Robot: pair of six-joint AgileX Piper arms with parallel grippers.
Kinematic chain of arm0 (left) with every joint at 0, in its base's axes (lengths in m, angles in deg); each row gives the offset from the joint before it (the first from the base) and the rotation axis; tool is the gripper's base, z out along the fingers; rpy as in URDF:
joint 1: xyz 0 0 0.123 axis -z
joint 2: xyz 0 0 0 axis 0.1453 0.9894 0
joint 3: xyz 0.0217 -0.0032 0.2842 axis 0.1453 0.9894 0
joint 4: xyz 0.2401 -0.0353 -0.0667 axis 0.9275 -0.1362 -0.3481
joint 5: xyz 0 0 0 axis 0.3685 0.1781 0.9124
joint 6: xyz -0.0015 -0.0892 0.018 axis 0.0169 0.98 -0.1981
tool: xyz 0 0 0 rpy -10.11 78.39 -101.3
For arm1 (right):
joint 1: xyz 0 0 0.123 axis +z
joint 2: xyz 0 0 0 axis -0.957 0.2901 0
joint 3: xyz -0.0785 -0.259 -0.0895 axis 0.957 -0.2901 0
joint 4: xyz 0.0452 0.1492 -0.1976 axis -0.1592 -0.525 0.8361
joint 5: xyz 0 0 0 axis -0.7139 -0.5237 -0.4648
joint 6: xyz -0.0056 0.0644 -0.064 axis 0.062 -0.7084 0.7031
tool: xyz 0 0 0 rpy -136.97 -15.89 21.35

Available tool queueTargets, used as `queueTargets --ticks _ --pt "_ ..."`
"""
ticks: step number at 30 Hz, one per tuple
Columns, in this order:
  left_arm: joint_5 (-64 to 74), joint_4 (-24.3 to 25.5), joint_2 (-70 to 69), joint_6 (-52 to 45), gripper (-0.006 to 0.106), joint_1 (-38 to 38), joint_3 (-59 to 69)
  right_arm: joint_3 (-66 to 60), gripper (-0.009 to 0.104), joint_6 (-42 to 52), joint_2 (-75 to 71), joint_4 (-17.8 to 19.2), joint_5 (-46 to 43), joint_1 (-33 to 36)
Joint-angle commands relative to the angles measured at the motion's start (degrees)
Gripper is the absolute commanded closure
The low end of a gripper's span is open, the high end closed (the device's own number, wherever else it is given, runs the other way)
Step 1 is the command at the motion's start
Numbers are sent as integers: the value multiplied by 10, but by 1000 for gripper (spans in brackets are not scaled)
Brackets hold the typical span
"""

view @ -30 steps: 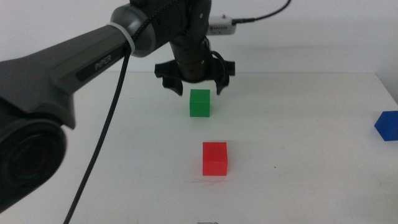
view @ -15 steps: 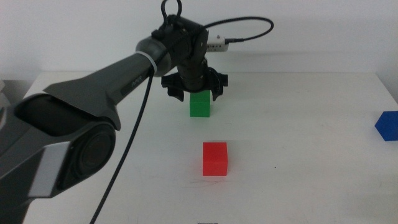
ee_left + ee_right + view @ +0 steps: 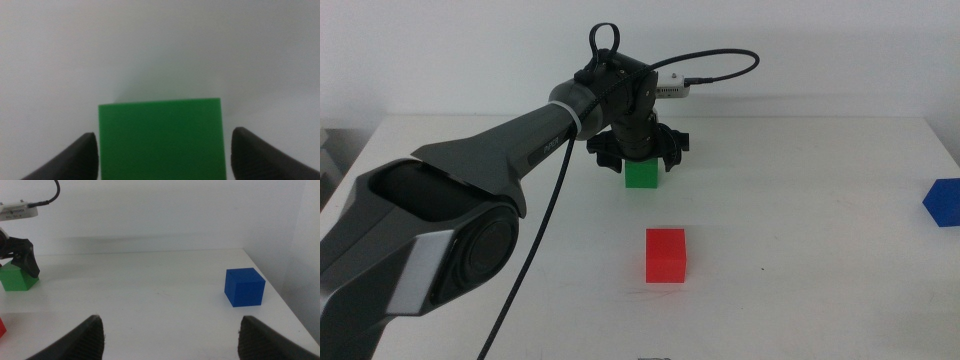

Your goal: Stack red cubes first, then green, then blue cubes in a specific spot.

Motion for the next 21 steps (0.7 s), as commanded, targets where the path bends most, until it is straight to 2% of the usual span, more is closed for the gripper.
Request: queueTargets --ticks 1,12,18,21 --pt "-26 -1 -42 7 17 1 -19 13 1 7 -9 7 -45 1" --pt "-44 -10 -71 -9 72 -1 -19 13 1 7 -9 7 -45 1" --pt "30 -20 -117 -22 89 4 -12 13 1 7 -9 7 -45 1" --pt "32 14 -150 13 91 28 29 13 1 7 -9 7 -45 1"
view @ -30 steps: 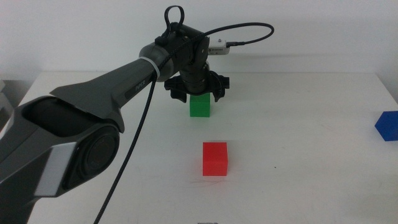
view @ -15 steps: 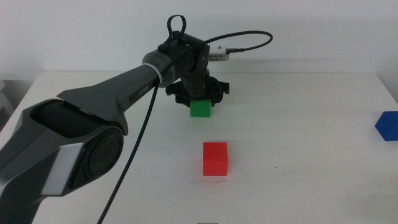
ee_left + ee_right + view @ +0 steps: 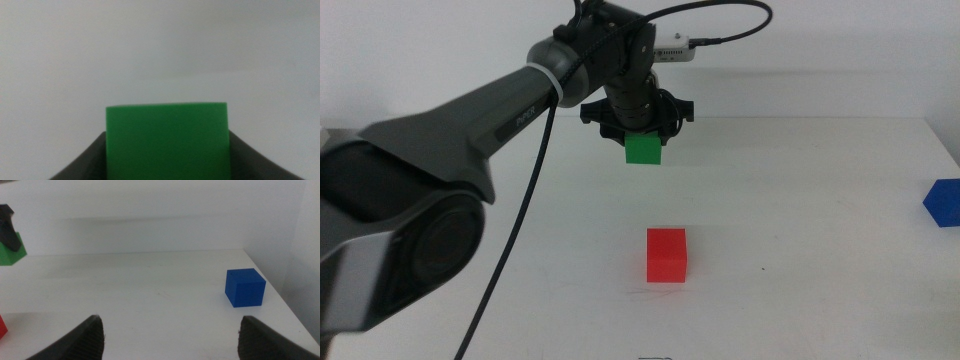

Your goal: Stack red cubes first, then green, then blue cubes in a specific spot.

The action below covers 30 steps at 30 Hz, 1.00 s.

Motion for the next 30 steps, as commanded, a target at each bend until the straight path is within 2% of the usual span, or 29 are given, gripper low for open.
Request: queueTargets --ticks 1,6,8,10,17,24,28,30 --pt "-15 42 -78 47 91 29 25 13 1 7 -9 7 -45 1" --pt "-20 235 -182 230 91 104 169 13 1 7 -9 7 -45 1" --pt "-17 276 -216 301 91 137 217 13 1 7 -9 7 -45 1" --pt "-18 291 -247 353 91 166 259 13 1 7 -9 7 -45 1" --pt "-9 284 -280 393 91 240 309 13 1 7 -9 7 -45 1" --pt "-7 250 -278 376 91 231 322 13 1 7 -9 7 -45 1" --pt "-42 138 -278 274 91 180 322 13 1 7 -9 7 -45 1" --pt "-58 110 -278 253 91 167 322 13 1 7 -9 7 -45 1"
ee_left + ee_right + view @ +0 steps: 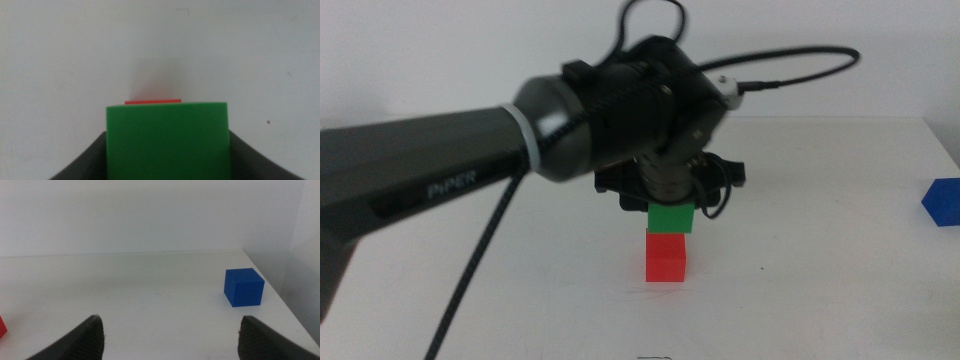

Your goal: Stack red cubes first, then green, then blue cubes in a specific spot.

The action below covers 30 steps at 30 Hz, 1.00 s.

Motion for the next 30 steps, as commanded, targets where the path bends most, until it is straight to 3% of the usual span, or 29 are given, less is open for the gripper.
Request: queueTargets --ticks 1,6,30 --pt "-35 -19 -31 -25 91 -13 -12 13 1 7 -9 7 -45 1" --pt "-36 7 -15 17 91 -14 -12 13 1 7 -9 7 -45 1" --pt "-36 19 39 45 91 -12 -12 13 1 7 -9 7 -45 1"
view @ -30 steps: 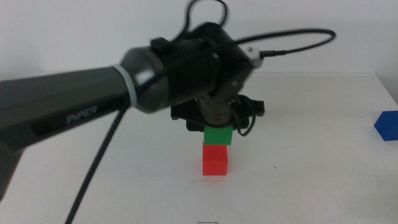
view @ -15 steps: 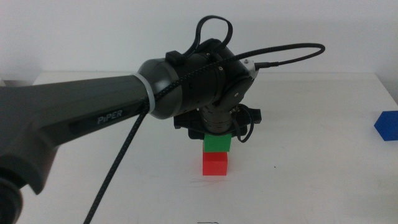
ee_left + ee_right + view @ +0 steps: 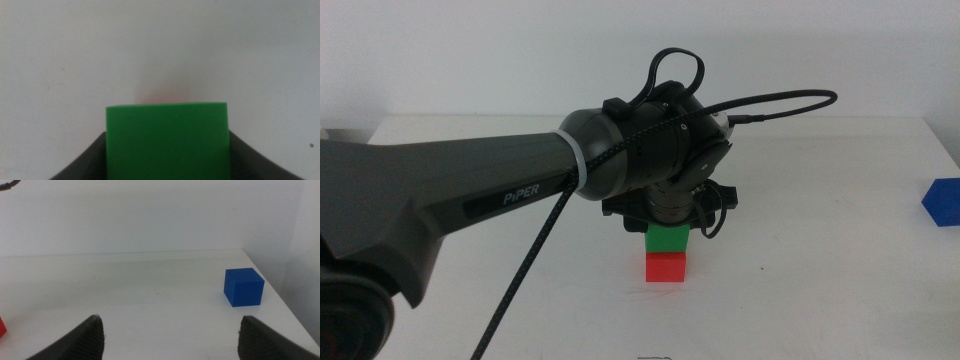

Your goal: Stack red cubes first, then green, then blue cubes in a specific spot.

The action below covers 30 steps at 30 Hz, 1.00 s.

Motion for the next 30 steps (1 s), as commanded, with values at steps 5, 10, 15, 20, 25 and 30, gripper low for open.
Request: queueTargets --ticks 5,10,15,20,25,30 --pt "-10 3 -31 8 91 2 -12 13 1 7 -9 7 -45 1" --pt "-8 -5 -31 8 91 2 -12 13 1 7 -9 7 -45 1" --pt "2 -5 -31 -9 91 2 -12 13 1 7 -9 7 -45 1" --pt "11 -5 -31 -29 91 2 -12 13 1 7 -9 7 -45 1" --pt "15 -6 -31 -32 91 2 -12 13 1 7 -9 7 -45 1" --pt "16 -16 -31 -42 90 2 -12 13 1 7 -9 7 -45 1"
